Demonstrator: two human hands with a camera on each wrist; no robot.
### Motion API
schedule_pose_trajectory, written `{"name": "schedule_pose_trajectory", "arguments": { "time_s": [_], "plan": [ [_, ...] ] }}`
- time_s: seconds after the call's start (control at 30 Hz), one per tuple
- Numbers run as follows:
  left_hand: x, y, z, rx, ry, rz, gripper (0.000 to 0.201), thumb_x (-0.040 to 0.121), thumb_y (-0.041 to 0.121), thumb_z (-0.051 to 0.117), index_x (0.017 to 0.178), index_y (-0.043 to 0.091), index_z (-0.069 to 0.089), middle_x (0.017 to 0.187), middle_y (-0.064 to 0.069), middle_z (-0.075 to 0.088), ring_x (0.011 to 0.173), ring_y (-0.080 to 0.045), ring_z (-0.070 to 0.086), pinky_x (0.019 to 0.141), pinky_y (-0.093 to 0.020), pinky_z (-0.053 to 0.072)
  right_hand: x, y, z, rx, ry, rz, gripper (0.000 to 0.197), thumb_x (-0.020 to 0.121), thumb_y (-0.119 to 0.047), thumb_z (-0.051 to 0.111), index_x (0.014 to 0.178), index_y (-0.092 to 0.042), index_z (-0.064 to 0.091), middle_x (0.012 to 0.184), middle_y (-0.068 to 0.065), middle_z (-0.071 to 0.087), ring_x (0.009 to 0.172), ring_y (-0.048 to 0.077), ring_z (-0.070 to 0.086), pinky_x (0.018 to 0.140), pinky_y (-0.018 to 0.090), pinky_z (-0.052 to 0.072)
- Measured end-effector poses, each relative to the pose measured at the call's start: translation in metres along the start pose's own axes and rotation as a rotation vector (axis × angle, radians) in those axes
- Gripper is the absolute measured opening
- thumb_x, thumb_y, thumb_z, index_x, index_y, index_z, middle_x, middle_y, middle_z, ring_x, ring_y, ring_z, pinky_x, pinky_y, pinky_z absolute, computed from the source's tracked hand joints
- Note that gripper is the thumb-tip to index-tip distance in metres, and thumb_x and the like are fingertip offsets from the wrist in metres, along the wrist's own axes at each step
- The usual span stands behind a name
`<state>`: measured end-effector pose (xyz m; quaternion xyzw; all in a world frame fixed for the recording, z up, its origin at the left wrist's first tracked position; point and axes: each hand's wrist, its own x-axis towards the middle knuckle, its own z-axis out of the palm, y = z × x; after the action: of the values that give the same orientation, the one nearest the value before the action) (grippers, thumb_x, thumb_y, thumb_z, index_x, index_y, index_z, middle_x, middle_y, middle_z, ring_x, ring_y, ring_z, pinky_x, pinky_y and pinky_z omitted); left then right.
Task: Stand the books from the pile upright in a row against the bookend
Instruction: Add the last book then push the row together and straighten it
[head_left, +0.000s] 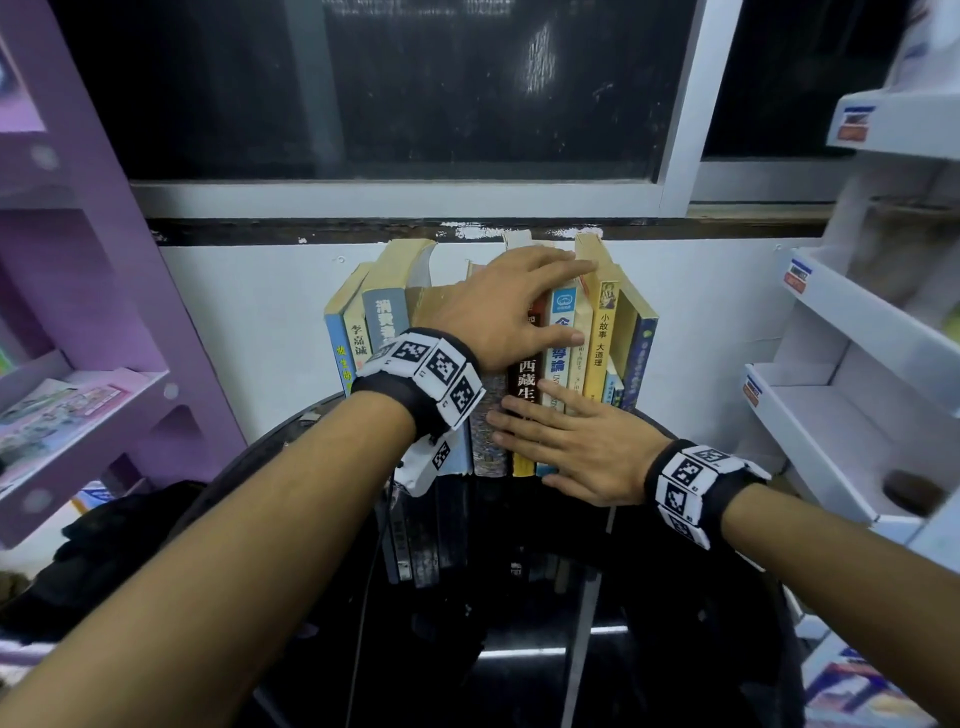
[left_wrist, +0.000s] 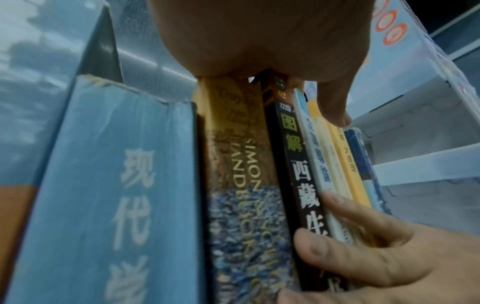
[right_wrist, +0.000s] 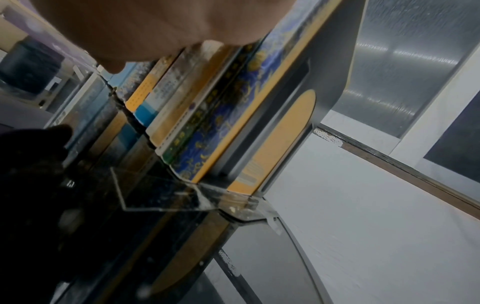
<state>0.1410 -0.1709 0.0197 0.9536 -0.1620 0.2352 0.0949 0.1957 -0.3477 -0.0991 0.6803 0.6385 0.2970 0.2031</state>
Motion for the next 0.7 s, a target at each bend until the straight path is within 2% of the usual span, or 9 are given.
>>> {"name": "schedule_pose_trajectory", "arguments": {
  "time_s": [0.13, 0.23, 0.37, 0.7],
  "plan": [
    [0.004, -0.006, 0.001, 0.026, -0.018, 0.026, 0.084, 0.074, 0.038, 0.078, 0.145, 0.033, 0.034, 0.148, 0.004, 0.038, 0.137, -0.016, 0.031, 0.11, -0.042, 0.035, 0.001, 0.003, 0.007, -0.033, 0.0, -0.006, 0.07, 0.098, -0.047, 0.038, 0.154, -0.012, 0.017, 0.162, 0.006, 0.009, 0.15, 0.023, 0.003, 0.12, 0.05, 0.002],
    [0.007, -0.009, 0.001, 0.005, -0.02, 0.047, 0.086, 0.071, 0.032, 0.082, 0.144, 0.028, 0.038, 0.145, 0.002, 0.042, 0.135, -0.016, 0.034, 0.112, -0.039, 0.033, 0.002, 0.005, 0.011, -0.046, 0.002, -0.012, 0.07, 0.098, -0.046, 0.038, 0.155, -0.012, 0.016, 0.163, 0.005, 0.007, 0.15, 0.023, 0.001, 0.12, 0.049, 0.001],
    [0.009, -0.01, 0.002, 0.013, -0.027, 0.06, 0.085, 0.071, 0.03, 0.081, 0.145, 0.026, 0.038, 0.145, 0.0, 0.042, 0.137, -0.017, 0.031, 0.111, -0.034, 0.028, 0.002, 0.008, 0.014, -0.054, 0.002, -0.013, 0.07, 0.098, -0.046, 0.038, 0.155, -0.012, 0.015, 0.163, 0.005, 0.006, 0.15, 0.023, 0.001, 0.12, 0.049, 0.001],
    [0.009, -0.011, 0.003, 0.03, -0.023, 0.036, 0.084, 0.074, 0.032, 0.079, 0.145, 0.029, 0.036, 0.143, -0.001, 0.041, 0.135, -0.017, 0.032, 0.109, -0.034, 0.032, 0.004, 0.01, 0.017, -0.05, 0.007, -0.018, 0.069, 0.097, -0.044, 0.038, 0.155, -0.013, 0.015, 0.163, 0.004, 0.006, 0.15, 0.022, 0.0, 0.121, 0.049, 0.001]
  ]
}}
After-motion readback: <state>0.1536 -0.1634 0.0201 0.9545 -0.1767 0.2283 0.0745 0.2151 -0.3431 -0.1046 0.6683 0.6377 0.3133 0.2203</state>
